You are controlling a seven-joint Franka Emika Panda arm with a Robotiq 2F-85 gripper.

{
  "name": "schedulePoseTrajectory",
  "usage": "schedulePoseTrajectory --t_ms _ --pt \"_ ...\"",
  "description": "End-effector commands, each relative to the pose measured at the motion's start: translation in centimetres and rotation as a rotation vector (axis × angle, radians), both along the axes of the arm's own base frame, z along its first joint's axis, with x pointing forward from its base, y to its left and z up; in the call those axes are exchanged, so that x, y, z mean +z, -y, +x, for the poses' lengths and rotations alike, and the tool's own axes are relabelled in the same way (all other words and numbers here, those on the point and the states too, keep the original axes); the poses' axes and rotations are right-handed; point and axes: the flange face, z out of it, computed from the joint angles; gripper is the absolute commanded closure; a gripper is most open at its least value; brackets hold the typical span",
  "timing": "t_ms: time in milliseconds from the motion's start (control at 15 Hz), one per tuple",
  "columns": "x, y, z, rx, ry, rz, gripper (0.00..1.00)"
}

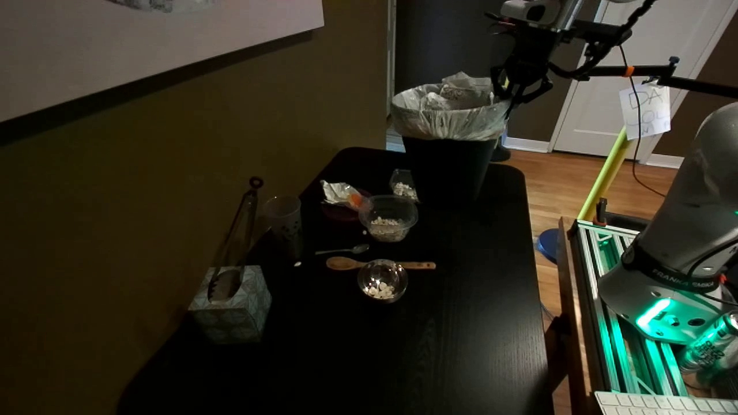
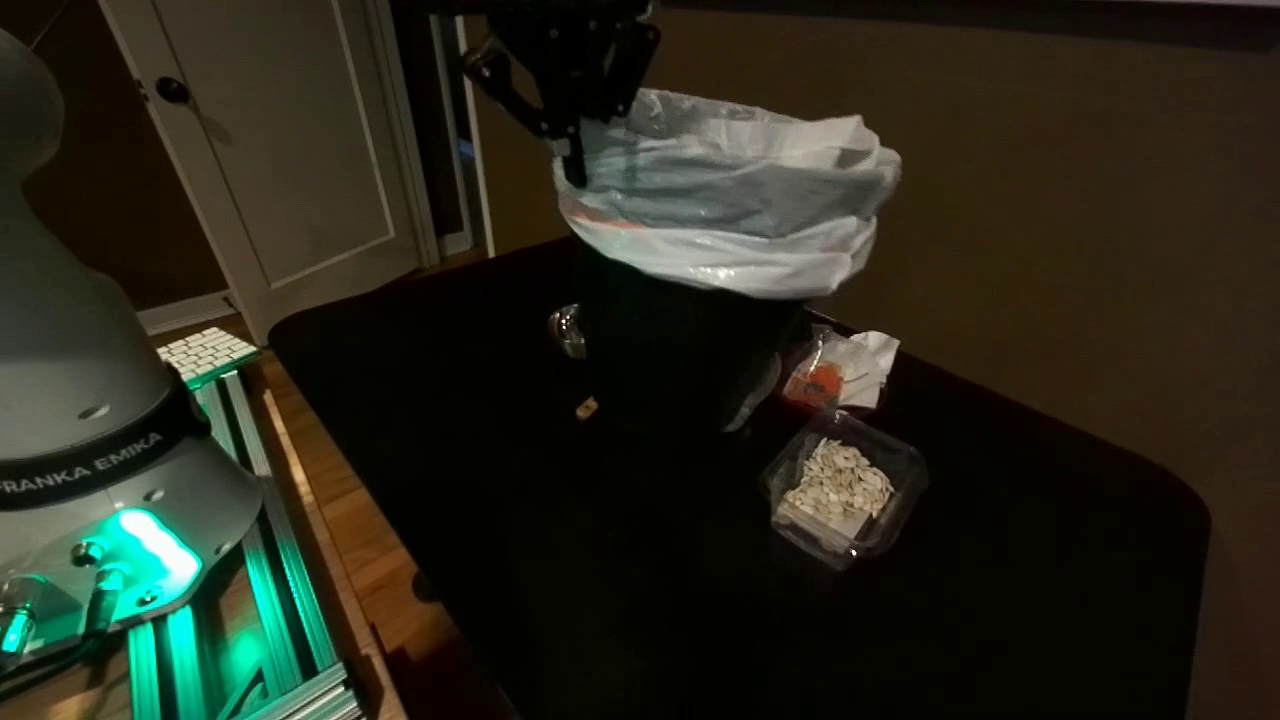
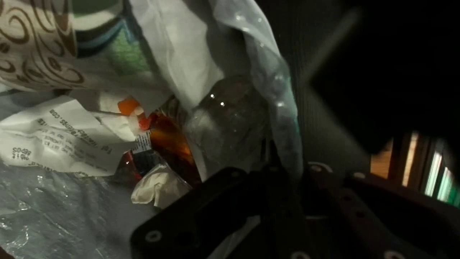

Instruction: Move the bin to the left

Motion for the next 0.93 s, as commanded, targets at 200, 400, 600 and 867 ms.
schedulePoseTrajectory --t_ms 200,400,600,867 --pt "2.2 -8.5 -1.3 0.217 0.002 -0.015 0.94" --pt "2.6 -11.6 -2.7 0.301 0.007 -0.021 0.94" --pt "2.6 -11.6 -3.0 0.299 0.013 -0.018 0.99" --pt "1.9 -17.8 -1.7 0.523 0.024 0.036 0.99"
